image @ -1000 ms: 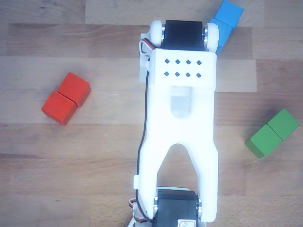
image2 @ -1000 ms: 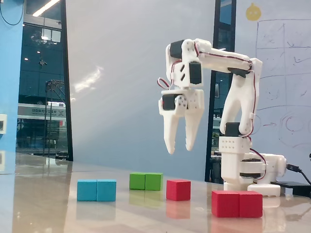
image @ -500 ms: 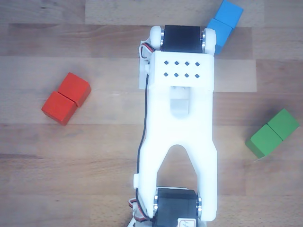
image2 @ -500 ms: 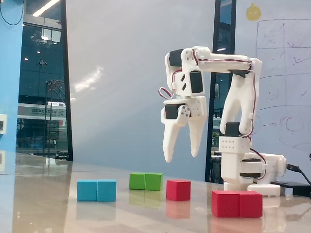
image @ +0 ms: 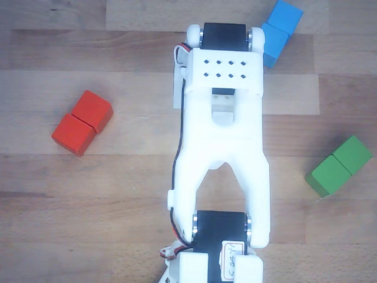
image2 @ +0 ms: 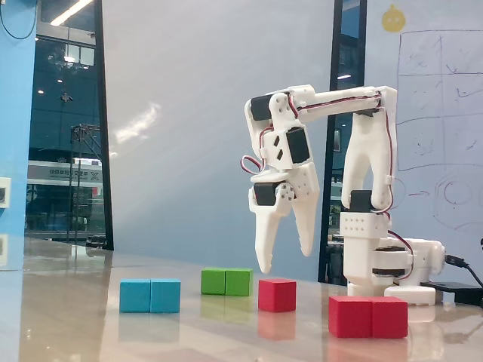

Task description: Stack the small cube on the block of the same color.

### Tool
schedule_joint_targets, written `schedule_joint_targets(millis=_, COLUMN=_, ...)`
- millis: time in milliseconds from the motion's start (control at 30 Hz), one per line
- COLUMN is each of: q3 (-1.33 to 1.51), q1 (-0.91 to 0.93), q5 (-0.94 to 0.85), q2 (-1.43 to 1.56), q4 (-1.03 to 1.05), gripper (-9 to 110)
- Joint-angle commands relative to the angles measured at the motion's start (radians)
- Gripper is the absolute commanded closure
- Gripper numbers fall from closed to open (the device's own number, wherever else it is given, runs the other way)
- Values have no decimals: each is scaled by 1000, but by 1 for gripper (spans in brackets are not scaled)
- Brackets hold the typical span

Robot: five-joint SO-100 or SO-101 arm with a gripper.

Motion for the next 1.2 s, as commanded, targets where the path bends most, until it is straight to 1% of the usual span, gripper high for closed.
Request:
schedule_joint_targets(millis=0, q3=-52, q1=9, q5=-38, q2=-3, q4=-11, gripper=69)
schedule_joint_targets(millis=400, q3=-44, q1=12, q5=-41, q2=-91, q4=-123, gripper=69)
schedule_joint_targets(millis=600, q3=-35, q1=112, q5=-43, q2=-104, q4=-155, gripper=69)
schedule_joint_targets(millis=733, q3=23, q1=149, q5=-46, q2=-104, q4=-192, gripper=69)
schedule_joint_targets(millis=933, q3=121, q1=147, q5=-43, q2=-103, q4=-264, gripper=69)
schedule_joint_targets(millis=1167, q3=132, q1=147, q5=-49, q2=-101, q4=-278, gripper=69)
